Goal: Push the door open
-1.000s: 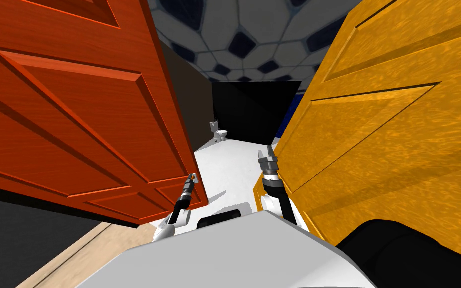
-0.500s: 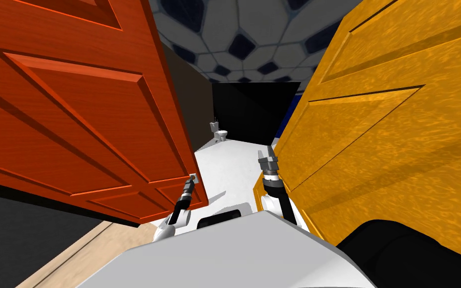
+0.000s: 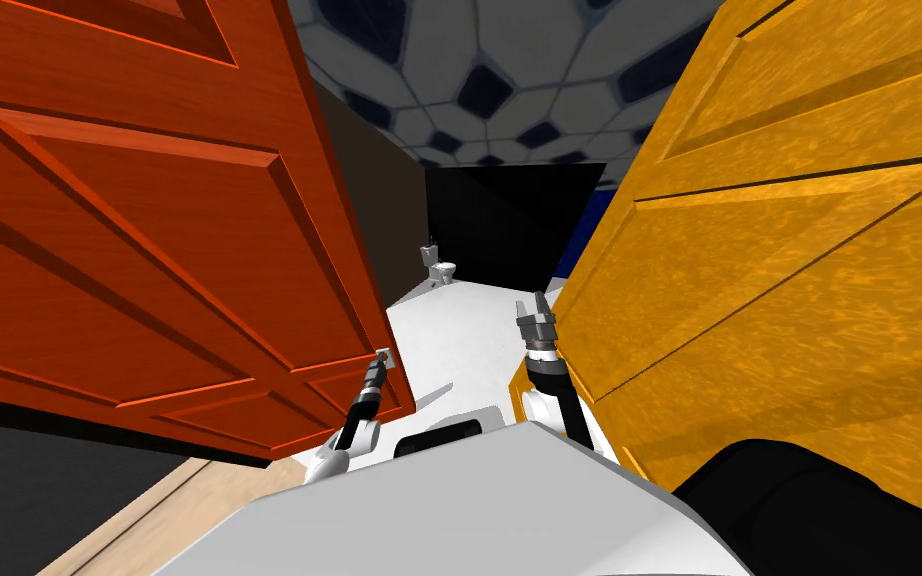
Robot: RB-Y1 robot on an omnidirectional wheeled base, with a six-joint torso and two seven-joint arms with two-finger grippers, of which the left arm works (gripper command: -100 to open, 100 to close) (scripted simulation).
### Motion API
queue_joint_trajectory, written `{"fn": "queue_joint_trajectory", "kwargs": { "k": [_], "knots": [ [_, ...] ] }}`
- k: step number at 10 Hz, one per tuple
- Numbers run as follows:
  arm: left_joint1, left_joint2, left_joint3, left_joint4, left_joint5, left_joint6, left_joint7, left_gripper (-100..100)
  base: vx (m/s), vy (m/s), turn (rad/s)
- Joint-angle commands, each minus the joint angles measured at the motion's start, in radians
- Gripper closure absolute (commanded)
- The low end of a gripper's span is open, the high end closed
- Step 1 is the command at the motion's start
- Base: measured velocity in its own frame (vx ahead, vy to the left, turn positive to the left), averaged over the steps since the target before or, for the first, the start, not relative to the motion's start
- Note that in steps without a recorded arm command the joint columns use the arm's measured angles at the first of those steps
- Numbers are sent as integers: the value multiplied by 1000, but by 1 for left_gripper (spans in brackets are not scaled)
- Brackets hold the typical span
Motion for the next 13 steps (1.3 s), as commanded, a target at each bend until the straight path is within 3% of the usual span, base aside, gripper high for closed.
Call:
{"fn": "queue_joint_trajectory", "kwargs": {
  "k": [1,5,12,13],
  "knots": [
    [18,3,1,-45,0,16,-3,100,76,5,-2],
    [18,11,31,-43,17,18,-13,100,112,-27,28],
    [18,28,110,-36,65,23,-41,100,207,-54,57],
    [18,28,110,-53,65,23,-41,100,122,-53,39]
  ]
}}
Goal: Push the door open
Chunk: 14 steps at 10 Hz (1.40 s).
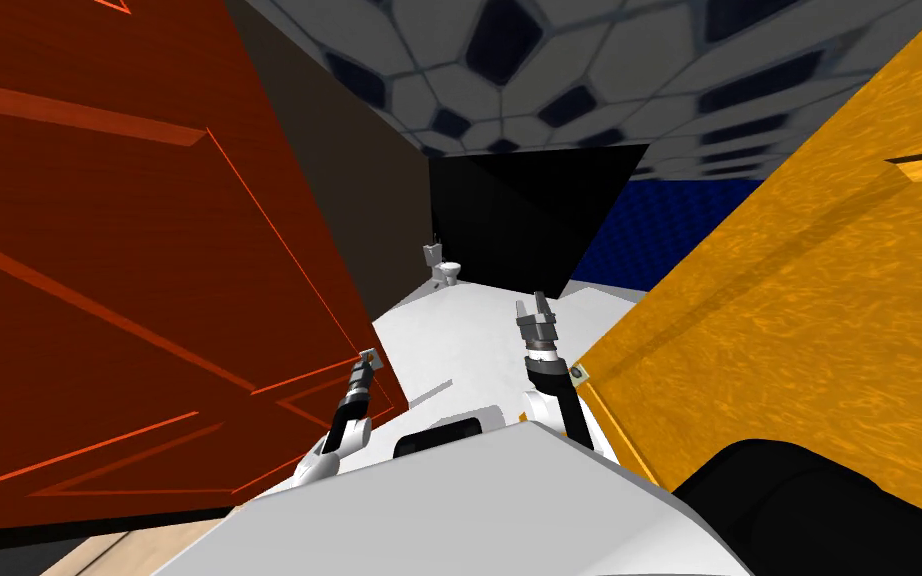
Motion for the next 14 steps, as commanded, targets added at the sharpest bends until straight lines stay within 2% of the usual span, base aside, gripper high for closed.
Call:
{"fn": "queue_joint_trajectory", "kwargs": {
  "k": [1,2,5,6,7,8,9,10,12,14],
  "knots": [
    [-15,8,14,44,7,-28,-4,100,46,-4,5],
    [-16,13,38,46,22,-27,-12,100,128,-24,56],
    [-16,18,67,49,39,-25,-23,100,186,-71,79],
    [-16,18,67,19,39,-25,-23,100,133,-34,11],
    [-16,20,84,50,49,-24,-29,100,163,-34,10],
    [-16,20,84,50,49,-24,-29,100,131,-35,48],
    [-16,23,104,52,62,-23,-36,100,170,-47,87],
    [-16,23,104,52,62,-23,-36,100,164,-62,55],
    [-16,27,127,54,75,-21,-44,100,186,-79,81],
    [-16,27,127,54,75,-21,-44,100,86,-15,9]
  ]
}}
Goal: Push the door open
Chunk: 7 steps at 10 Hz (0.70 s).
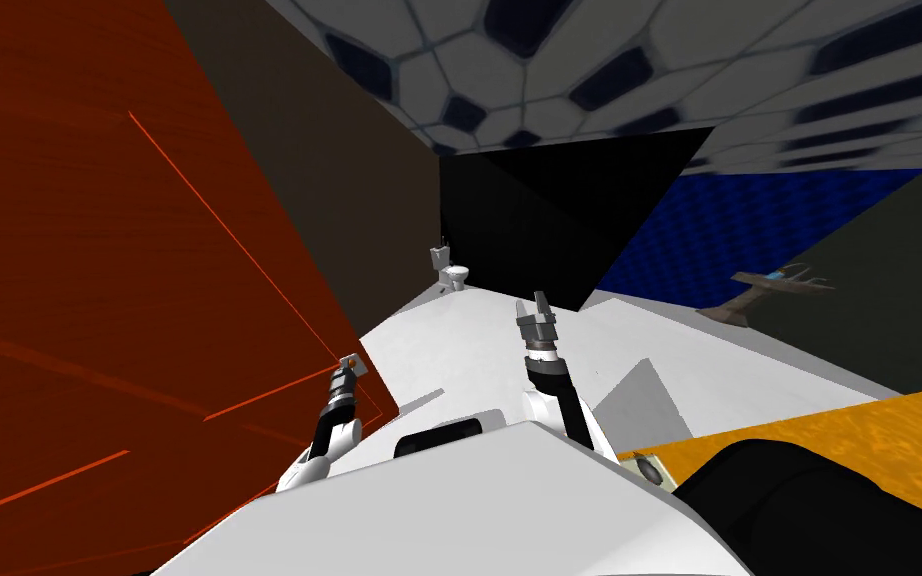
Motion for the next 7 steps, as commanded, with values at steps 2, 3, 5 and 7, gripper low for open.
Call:
{"fn": "queue_joint_trajectory", "kwargs": {
  "k": [2,3,5,7],
  "knots": [
    [4,7,23,-5,13,6,-7,100,168,-49,52],
    [4,7,28,-4,17,6,-9,100,170,-42,66],
    [-4,9,29,21,17,-4,-7,100,75,-16,20],
    [-3,16,50,20,31,-5,-15,100,147,2,37]
  ]
}}
